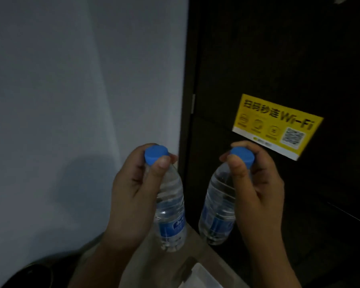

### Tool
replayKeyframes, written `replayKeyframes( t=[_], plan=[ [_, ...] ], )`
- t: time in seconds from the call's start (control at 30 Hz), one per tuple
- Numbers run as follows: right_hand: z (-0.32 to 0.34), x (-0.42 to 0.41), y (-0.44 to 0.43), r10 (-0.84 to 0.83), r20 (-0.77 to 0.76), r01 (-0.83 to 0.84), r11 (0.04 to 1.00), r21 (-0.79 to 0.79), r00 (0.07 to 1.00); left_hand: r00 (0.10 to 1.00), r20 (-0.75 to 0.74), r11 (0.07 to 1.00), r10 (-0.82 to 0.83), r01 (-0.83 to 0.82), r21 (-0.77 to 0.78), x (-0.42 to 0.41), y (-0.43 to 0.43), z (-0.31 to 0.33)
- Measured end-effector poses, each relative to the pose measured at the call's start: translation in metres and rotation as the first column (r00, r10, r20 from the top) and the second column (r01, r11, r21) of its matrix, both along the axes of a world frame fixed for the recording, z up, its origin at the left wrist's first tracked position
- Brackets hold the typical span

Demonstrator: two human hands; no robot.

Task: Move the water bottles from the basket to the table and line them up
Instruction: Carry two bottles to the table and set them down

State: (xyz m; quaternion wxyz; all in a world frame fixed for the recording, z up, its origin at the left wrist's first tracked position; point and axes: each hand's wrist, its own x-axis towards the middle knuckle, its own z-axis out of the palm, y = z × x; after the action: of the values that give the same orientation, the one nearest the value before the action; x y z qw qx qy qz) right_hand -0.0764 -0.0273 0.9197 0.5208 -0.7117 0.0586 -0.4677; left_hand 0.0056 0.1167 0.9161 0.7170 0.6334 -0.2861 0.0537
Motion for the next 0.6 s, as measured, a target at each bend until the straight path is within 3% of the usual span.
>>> replayKeyframes(
  t=[0.2,0.6],
  plan=[
    [0.006,0.024,0.06,0.206,0.035,-0.206,0.978,0.011,0.978,0.929,0.147,0.937,0.339,-0.347,0.033,-0.008,0.074,0.008],
    [0.022,0.033,0.28,0.505,0.007,-0.502,0.859,-0.103,0.863,0.679,0.186,0.694,0.71,-0.72,-0.021,-0.077,0.29,0.022]
  ],
)
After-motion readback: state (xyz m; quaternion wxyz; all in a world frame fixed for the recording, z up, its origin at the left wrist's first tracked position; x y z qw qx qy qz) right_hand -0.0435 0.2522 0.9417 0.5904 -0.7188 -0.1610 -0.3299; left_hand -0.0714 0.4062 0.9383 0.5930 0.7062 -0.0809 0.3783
